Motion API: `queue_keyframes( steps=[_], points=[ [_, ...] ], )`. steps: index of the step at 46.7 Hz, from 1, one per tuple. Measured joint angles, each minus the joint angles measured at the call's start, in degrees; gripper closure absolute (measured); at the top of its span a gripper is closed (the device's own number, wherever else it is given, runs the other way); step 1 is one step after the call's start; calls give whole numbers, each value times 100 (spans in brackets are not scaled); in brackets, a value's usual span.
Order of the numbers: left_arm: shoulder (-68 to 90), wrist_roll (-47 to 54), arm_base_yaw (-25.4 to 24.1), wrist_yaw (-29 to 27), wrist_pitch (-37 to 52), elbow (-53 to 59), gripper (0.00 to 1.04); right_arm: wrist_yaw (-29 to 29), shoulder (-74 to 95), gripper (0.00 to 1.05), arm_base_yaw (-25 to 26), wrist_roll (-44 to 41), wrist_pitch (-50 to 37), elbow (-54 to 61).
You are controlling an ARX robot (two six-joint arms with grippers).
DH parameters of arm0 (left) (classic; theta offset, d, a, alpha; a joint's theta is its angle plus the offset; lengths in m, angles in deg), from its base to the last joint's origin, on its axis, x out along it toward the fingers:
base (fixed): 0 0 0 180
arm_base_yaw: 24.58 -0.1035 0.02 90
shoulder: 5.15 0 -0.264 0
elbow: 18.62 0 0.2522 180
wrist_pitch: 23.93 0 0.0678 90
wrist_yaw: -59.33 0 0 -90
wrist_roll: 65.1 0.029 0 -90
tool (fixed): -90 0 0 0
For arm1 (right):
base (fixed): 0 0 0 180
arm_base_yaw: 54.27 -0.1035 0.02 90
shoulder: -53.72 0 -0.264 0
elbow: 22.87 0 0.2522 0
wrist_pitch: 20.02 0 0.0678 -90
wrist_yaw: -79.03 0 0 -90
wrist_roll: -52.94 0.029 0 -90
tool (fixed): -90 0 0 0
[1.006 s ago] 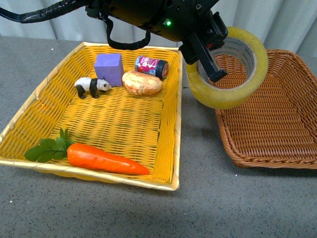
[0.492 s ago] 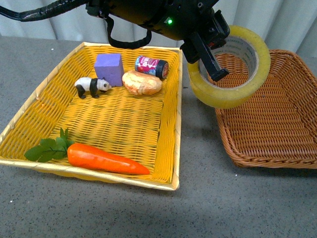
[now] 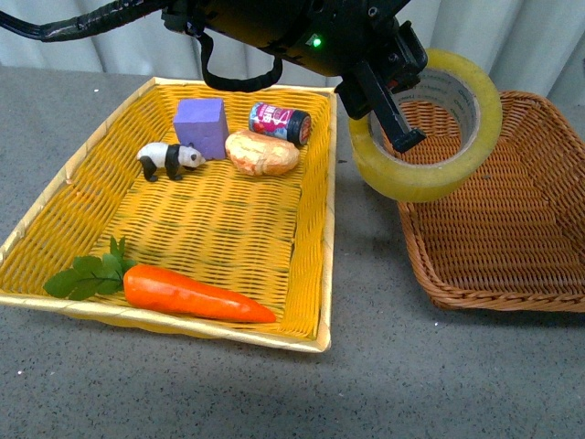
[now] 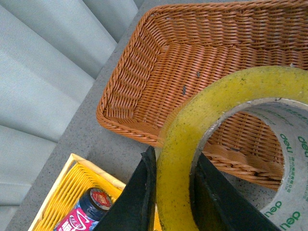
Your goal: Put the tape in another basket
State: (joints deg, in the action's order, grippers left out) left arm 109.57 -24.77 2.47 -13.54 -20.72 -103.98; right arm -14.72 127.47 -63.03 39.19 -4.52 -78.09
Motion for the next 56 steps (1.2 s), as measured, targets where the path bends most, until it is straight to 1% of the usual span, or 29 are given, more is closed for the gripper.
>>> queue_keyframes(
  steps=[3,7,14,26,34,36,42,45,48,50,54,56],
  points=[
    [0,0,0,-2,0,0,88,2,299,9,-59,2,-37,-101],
    [0,0,0,-2,0,0,88,-208,693,9,-125,181,-116,-251],
    [0,0,0,-7,0,0,88,-170,1097,9,-289,282,-184,-496],
    [0,0,0,-4,0,0,88,179,1930,9,-573,695,-426,-898],
    [0,0,-2,-9,0,0,88,369,2218,9,-619,977,-457,-994],
    [0,0,-2,-9,0,0,88,380,2238,13,-619,1019,-472,-994],
    [0,0,-2,-7,0,0,88,400,2262,33,-619,1130,-474,-994],
    [0,-2,-2,-7,0,0,88,393,2269,40,-619,1169,-485,-994],
    [0,-13,0,-13,0,0,88,361,2273,54,-619,1320,-501,-981],
    [0,-39,0,-11,0,0,88,328,2275,60,-619,1416,-503,-977],
    [0,-101,0,-39,2,0,88,332,2275,73,-621,1574,-509,-975],
    [0,-151,11,-70,2,0,88,372,2277,77,-625,1617,-511,-975]
  ],
)
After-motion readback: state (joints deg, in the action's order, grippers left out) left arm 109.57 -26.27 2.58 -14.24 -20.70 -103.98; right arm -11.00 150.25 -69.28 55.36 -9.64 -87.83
